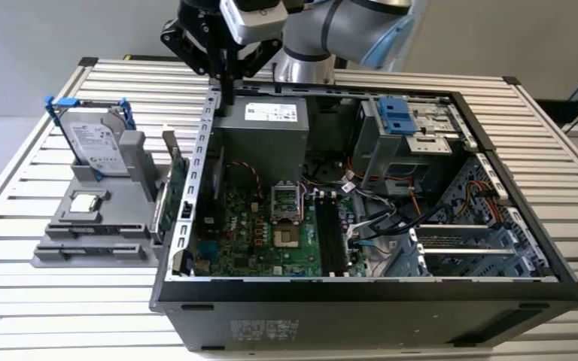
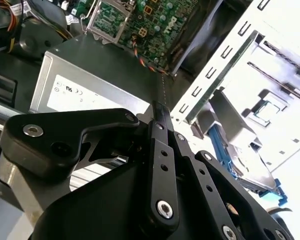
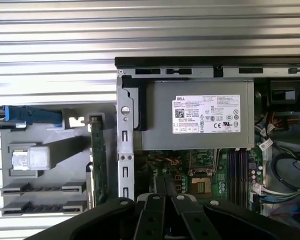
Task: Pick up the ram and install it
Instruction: 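Reach for the ram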
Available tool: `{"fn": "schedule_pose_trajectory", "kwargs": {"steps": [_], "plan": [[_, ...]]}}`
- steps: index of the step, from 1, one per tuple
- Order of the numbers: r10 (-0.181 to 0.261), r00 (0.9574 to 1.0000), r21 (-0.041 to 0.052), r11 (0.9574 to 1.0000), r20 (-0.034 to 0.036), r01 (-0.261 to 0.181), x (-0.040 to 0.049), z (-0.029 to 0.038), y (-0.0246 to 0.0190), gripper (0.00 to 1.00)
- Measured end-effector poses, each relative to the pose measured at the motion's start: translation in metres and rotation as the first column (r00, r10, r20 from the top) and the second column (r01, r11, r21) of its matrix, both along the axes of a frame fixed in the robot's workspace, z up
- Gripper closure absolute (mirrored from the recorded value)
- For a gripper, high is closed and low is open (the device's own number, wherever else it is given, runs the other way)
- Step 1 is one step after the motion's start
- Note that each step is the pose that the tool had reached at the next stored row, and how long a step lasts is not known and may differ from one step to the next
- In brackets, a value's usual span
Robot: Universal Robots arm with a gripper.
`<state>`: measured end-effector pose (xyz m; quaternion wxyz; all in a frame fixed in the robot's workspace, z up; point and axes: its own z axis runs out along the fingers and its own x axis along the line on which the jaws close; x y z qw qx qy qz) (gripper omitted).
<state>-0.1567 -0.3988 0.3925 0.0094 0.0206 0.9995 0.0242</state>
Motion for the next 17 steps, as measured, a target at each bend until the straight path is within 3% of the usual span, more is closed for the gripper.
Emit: {"fn": "schedule_pose_trajectory", "kwargs": {"steps": [17], "plan": [[0.004, 1.0, 0.0001, 1.0, 0.0, -0.004, -0.0127, 0.0013, 0.0, 1.0]]}}
